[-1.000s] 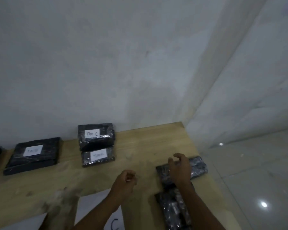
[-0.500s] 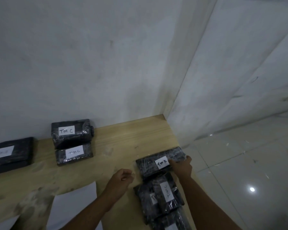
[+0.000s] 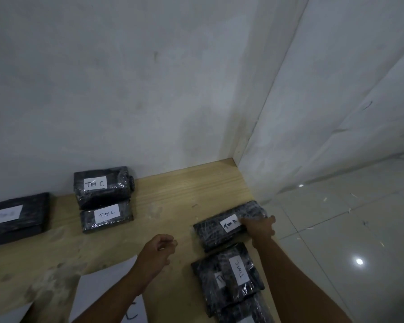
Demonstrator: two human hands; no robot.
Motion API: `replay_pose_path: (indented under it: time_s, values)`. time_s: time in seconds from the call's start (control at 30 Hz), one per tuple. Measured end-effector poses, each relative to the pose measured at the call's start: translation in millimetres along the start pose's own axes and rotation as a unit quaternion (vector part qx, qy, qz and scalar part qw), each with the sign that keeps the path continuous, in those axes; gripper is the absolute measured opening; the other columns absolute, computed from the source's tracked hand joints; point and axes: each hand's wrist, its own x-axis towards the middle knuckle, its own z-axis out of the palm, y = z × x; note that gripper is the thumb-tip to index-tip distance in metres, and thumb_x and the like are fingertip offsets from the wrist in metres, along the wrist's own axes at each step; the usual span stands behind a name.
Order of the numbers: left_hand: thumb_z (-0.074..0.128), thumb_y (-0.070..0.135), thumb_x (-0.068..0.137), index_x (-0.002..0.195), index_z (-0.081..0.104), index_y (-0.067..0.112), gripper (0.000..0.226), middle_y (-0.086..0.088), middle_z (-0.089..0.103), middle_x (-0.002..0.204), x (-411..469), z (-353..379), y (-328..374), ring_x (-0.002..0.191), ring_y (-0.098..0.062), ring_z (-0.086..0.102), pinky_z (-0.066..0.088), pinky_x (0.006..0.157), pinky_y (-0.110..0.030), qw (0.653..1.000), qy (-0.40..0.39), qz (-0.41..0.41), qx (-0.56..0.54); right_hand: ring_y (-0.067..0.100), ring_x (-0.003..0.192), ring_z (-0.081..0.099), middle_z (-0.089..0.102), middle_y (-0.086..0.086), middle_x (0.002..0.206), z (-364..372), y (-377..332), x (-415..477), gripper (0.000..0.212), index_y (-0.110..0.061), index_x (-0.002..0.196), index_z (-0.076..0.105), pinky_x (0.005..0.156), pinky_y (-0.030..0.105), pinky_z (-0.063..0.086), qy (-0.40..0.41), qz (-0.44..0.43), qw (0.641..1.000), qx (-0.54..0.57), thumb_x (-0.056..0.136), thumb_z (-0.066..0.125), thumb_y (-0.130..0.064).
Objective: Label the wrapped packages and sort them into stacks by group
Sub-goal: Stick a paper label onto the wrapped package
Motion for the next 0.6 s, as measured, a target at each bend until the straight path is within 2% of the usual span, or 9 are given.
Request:
replay_pose_path:
  time_s: [0.1,0.2,0.27,0.4,0.6]
  values:
    - [0.059,0.021,0.094,0.105,0.060,0.019,0.011,-0.006,0.062,0.117,-1.8,-3.2,-0.2,0.104,-0.020,0.062,0.051,0.076,-0.031,1.000,0.006,0.002,-0.009,0.048,0.115,0.046,0.027,0.029,0.144,-1.9,-1.7,-4.0,0.101,-0.022,0.148,0.018,0.091,0.049,0.051,-0.008,-0.031,0.999,0.043,0.071,0.084,-0.016]
    - [0.060,0.023,0.093,0.106,0.061,0.018,0.014,-0.006,0.064,0.115,-6.2,-7.8,1.7,0.102,-0.018,0.063,0.053,0.075,-0.031,1.000,0.014,0.014,-0.016,0.039,0.109,0.054,0.045,0.022,0.134,1.2,-0.9,-13.4,0.090,-0.031,0.142,0.022,0.091,0.053,0.052,-0.044,-0.071,0.988,0.129,0.075,0.079,-0.013]
    - [0.060,0.023,0.093,0.107,0.060,0.017,0.015,-0.005,0.063,0.114,-9.5,-10.3,4.1,0.102,-0.017,0.063,0.054,0.077,-0.032,0.999,0.020,0.023,-0.020,0.035,0.107,0.056,0.046,0.018,0.131,2.7,-1.5,-23.3,0.085,-0.033,0.140,0.022,0.088,0.054,0.054,-0.060,-0.068,0.976,0.195,0.078,0.075,-0.008]
    - [0.060,0.023,0.093,0.110,0.059,0.017,0.019,-0.005,0.061,0.116,-21.1,-20.7,9.7,0.102,-0.017,0.063,0.056,0.081,-0.036,0.997,0.037,0.025,-0.059,0.035,0.107,0.059,0.046,0.015,0.122,8.3,-6.7,-61.0,0.074,-0.031,0.135,0.026,0.078,0.044,0.057,-0.120,-0.061,0.944,0.300,0.084,0.070,-0.002]
    - [0.058,0.032,0.093,0.118,0.053,0.015,0.031,-0.005,0.062,0.115,-41.6,-58.1,8.5,0.101,-0.022,0.065,0.056,0.076,-0.036,0.983,0.083,0.014,-0.160,0.035,0.106,0.061,0.052,0.017,0.116,40.6,-1.8,-142.3,0.072,-0.036,0.128,0.029,0.069,0.041,0.058,-0.192,-0.072,0.919,0.336,0.083,0.068,0.003]
